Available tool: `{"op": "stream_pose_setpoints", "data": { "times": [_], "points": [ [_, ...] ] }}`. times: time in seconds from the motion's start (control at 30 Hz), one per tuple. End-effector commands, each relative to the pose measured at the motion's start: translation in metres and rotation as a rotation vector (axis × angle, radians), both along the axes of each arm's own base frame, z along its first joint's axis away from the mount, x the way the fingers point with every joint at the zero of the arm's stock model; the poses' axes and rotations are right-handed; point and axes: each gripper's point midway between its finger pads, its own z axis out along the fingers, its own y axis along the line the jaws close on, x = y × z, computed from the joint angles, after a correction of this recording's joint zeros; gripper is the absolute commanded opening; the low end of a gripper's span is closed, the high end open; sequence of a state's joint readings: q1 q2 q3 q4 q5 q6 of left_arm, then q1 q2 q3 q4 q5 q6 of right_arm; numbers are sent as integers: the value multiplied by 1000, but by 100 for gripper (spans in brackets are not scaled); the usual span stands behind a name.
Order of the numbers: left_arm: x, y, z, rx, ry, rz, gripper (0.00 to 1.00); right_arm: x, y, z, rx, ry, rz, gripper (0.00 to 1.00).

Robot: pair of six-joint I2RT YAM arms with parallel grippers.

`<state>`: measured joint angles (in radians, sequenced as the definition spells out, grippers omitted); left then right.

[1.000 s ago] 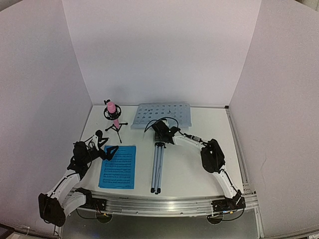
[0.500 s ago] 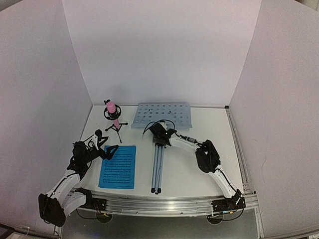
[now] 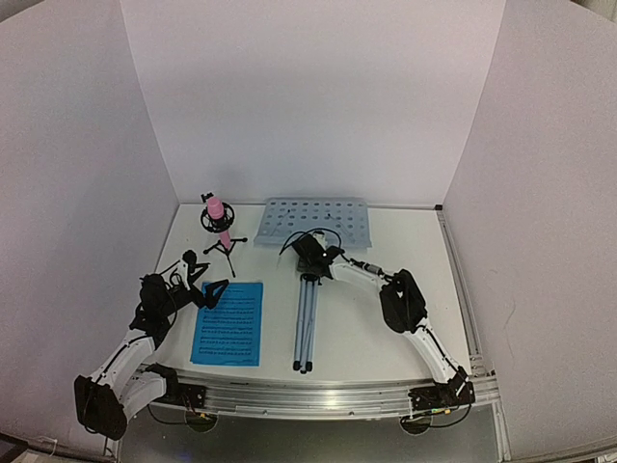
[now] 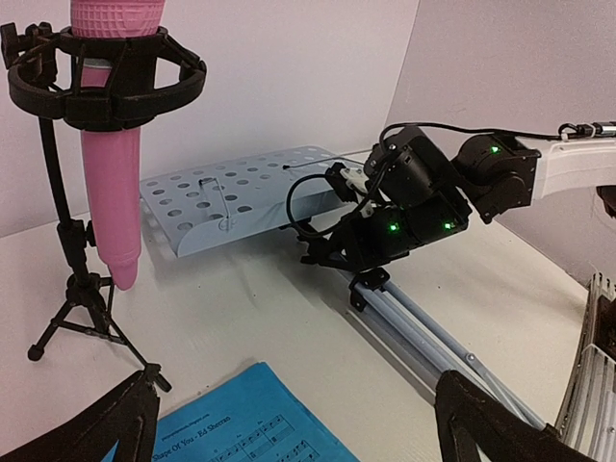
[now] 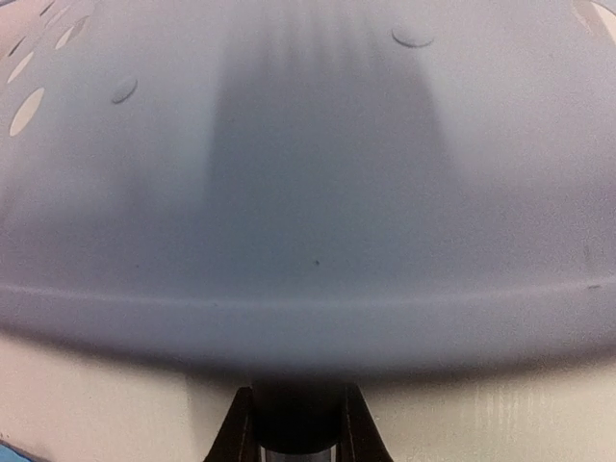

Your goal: Set up the instrument practice props

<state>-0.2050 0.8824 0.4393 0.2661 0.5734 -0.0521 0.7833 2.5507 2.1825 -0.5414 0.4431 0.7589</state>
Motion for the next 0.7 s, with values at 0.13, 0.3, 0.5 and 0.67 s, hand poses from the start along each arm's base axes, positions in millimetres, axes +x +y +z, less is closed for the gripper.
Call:
{"op": "stream_pose_setpoints", "data": {
  "times": [0.13, 0.3, 0.5, 0.67],
  "points": [
    [-8, -16, 25, 3, -30, -112, 100, 50, 8, 133, 250, -301, -25, 0],
    [-15, -26, 19, 68, -11, -176, 100, 54, -1, 235, 364, -601, -20, 0],
    [-23, -54, 8, 157, 39, -295, 100, 41, -21, 317, 419, -885, -16, 0],
    [-32, -83, 1, 232, 47, -395, 100, 17, -35, 385, 462, -1119, 22, 0]
  ]
}}
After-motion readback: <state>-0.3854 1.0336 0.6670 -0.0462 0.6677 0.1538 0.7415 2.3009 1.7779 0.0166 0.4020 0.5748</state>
